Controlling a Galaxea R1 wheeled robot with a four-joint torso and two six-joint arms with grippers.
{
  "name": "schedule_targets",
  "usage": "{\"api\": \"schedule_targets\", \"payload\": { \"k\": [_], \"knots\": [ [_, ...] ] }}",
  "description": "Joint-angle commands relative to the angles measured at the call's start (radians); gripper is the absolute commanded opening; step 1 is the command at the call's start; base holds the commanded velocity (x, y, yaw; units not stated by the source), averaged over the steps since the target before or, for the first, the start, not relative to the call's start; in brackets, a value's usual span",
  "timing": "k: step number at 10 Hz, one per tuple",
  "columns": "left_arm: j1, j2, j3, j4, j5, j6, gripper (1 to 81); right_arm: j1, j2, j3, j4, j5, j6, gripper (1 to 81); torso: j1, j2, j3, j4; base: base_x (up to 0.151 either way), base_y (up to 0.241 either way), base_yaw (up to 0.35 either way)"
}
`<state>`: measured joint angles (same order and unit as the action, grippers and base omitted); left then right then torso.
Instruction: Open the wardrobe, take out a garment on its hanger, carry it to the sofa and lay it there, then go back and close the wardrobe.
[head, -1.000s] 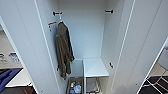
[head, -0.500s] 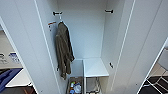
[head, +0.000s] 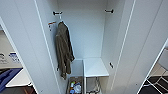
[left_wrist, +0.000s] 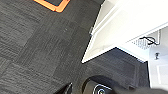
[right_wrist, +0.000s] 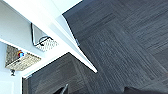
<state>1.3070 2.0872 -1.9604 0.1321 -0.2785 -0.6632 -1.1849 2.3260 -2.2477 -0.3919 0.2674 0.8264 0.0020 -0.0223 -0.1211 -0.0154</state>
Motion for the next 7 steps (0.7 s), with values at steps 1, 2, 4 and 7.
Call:
{"api": "schedule_targets", "payload": {
  "k": [1,2,4,7],
  "knots": [
    [-0.221,-0.128,-0.11,0.003,-0.001,-0.184,81.1,0.187,-0.096,-0.122,0.008,-0.022,0.172,81.1,0.0,0.0,0.0,0.0,0.0,0.0,0.0],
    [-0.261,-0.131,-0.138,0.006,0.004,-0.205,81.1,0.22,-0.104,-0.15,0.008,-0.022,0.222,81.1,0.0,0.0,0.0,0.0,0.0,0.0,0.0],
    [-0.34,-0.143,-0.158,0.007,0.01,-0.237,81.1,0.294,-0.1,-0.191,0.01,-0.034,0.299,81.1,0.0,0.0,0.0,0.0,0.0,0.0,0.0],
    [-0.461,-0.139,-0.144,0.009,0.033,-0.242,81.1,0.432,-0.092,-0.156,0.01,-0.059,0.362,81.1,0.0,0.001,-0.001,0.0,0.0,0.0,0.0]
  ]
}}
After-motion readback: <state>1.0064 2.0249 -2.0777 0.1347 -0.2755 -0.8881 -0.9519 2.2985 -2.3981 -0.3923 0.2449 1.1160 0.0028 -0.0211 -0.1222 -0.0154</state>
